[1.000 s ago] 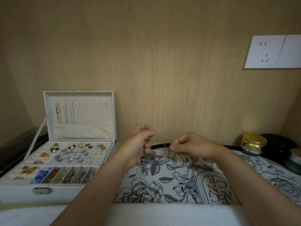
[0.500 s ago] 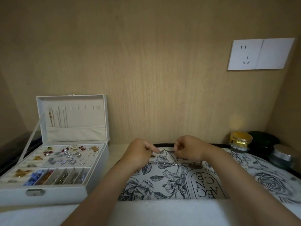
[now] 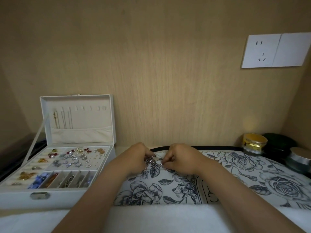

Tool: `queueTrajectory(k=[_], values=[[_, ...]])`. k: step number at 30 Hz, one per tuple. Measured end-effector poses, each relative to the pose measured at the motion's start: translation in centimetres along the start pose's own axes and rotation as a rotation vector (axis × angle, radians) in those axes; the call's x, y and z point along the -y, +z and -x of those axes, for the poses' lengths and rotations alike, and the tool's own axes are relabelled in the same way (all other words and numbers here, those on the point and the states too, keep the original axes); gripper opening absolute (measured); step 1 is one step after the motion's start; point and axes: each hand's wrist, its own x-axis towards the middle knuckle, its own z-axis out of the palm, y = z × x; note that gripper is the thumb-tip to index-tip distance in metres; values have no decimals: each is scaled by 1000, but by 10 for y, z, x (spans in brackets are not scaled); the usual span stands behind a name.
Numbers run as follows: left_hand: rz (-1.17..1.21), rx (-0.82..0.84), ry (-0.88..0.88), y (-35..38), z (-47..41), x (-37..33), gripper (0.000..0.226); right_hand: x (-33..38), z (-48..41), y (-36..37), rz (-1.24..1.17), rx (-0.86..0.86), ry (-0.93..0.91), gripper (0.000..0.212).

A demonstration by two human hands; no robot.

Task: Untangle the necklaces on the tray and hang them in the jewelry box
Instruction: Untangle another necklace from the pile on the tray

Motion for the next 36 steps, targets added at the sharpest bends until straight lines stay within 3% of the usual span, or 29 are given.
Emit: queueTrajectory(k=[3,6,10,15,23,26,29,32,34,36], values=[[31,33,43,-7,0,1,35,3,-3,0,-5,22,22,20],[3,31,54,-3,1,-5,36,2,-4,-3,37,37,41,8],[29,22,79,4,-4,-18,42,-11,8,-17,-51,169,111,12],[20,-18,113,13,-12,-28,35,-30,15,-28,-93,142,201,17],[43,-130,113,22,-12,-26,13,-34,13,-25,-128,110,198,6],[249,-147,18,12,-7,-30,22,-35,12,-26,-160,81,204,3],[538,-267,-118,-7,-9,-36,31,-34,13,-27,-223,68,206,5],[1021,-376,-262,-22,-13,-38,28,-34,13,-26,-216,40,207,11],[1347,-365,-220,-30,-12,-35,29,-35,11,-25,-191,25,210,16],[1416,-345,-177,-37,-10,-30,35,-35,10,-25,-197,28,220,19]])
